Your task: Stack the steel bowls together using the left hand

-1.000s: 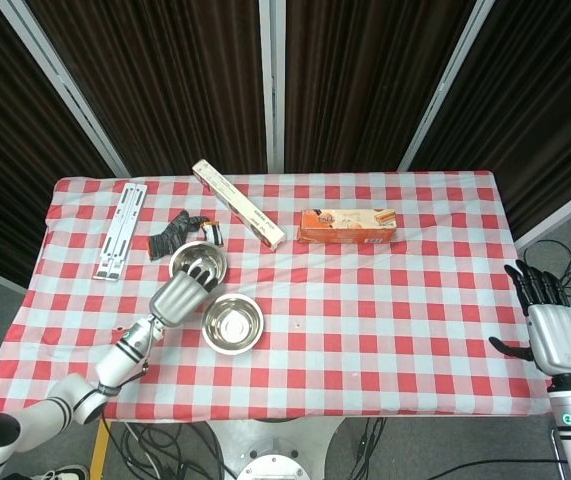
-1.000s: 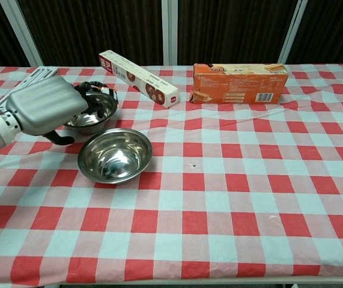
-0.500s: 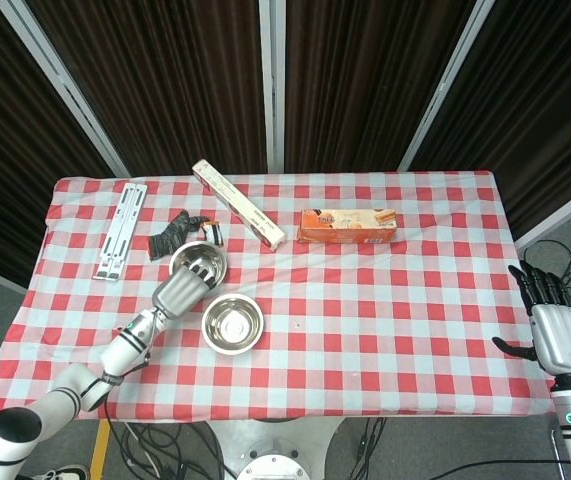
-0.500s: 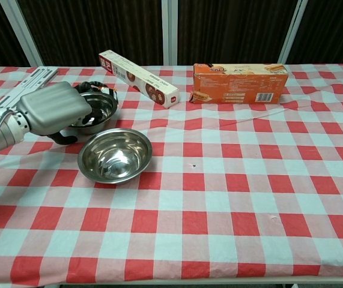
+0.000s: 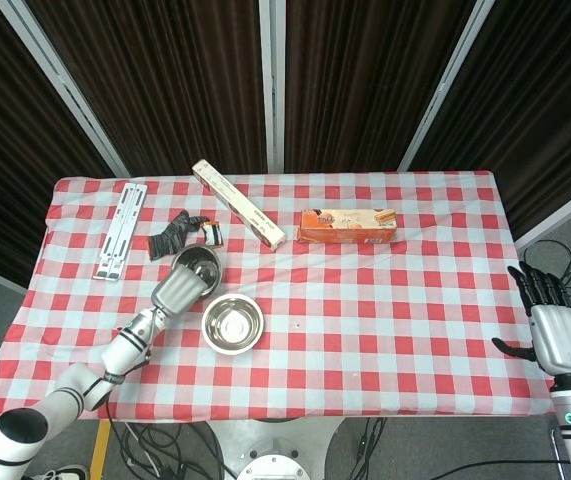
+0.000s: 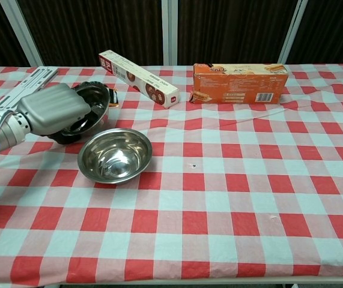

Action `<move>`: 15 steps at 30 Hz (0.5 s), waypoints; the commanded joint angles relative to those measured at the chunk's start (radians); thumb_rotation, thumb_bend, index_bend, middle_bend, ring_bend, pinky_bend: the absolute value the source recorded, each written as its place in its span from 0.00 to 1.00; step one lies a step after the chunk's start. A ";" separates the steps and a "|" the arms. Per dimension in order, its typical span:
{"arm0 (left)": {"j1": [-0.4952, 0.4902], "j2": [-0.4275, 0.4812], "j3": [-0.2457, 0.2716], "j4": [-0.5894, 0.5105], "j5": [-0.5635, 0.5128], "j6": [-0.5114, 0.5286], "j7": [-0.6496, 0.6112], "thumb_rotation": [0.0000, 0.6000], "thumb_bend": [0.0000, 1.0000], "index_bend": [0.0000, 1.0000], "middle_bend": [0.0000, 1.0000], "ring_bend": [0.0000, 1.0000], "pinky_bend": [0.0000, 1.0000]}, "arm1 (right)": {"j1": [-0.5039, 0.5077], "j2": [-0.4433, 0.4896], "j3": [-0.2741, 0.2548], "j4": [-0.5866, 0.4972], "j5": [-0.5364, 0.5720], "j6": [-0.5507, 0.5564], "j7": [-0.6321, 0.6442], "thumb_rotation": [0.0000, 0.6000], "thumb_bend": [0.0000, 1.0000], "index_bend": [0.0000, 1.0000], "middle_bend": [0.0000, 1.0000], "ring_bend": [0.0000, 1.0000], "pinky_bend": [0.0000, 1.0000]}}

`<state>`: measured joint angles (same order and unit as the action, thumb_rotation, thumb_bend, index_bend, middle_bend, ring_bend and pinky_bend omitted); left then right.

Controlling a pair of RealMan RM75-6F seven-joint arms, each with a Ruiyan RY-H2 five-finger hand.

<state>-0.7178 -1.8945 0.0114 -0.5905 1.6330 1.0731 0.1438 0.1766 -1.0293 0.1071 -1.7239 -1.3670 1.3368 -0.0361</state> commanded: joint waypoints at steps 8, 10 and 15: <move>-0.005 0.010 0.002 -0.012 -0.005 0.009 0.005 1.00 0.40 0.70 0.77 0.74 0.84 | 0.000 -0.002 0.000 0.003 0.002 -0.001 0.000 1.00 0.03 0.00 0.00 0.00 0.00; -0.007 0.013 0.001 -0.017 -0.005 0.016 0.008 1.00 0.40 0.70 0.77 0.74 0.84 | 0.000 -0.002 0.000 0.004 0.003 -0.002 0.001 1.00 0.03 0.00 0.00 0.00 0.00; -0.017 0.028 -0.015 -0.037 -0.008 0.045 0.026 1.00 0.40 0.70 0.77 0.74 0.84 | 0.000 0.001 0.002 0.003 0.005 -0.001 0.003 1.00 0.03 0.00 0.00 0.00 0.00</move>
<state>-0.7315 -1.8720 0.0021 -0.6208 1.6265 1.1113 0.1646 0.1763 -1.0286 0.1089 -1.7209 -1.3617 1.3353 -0.0332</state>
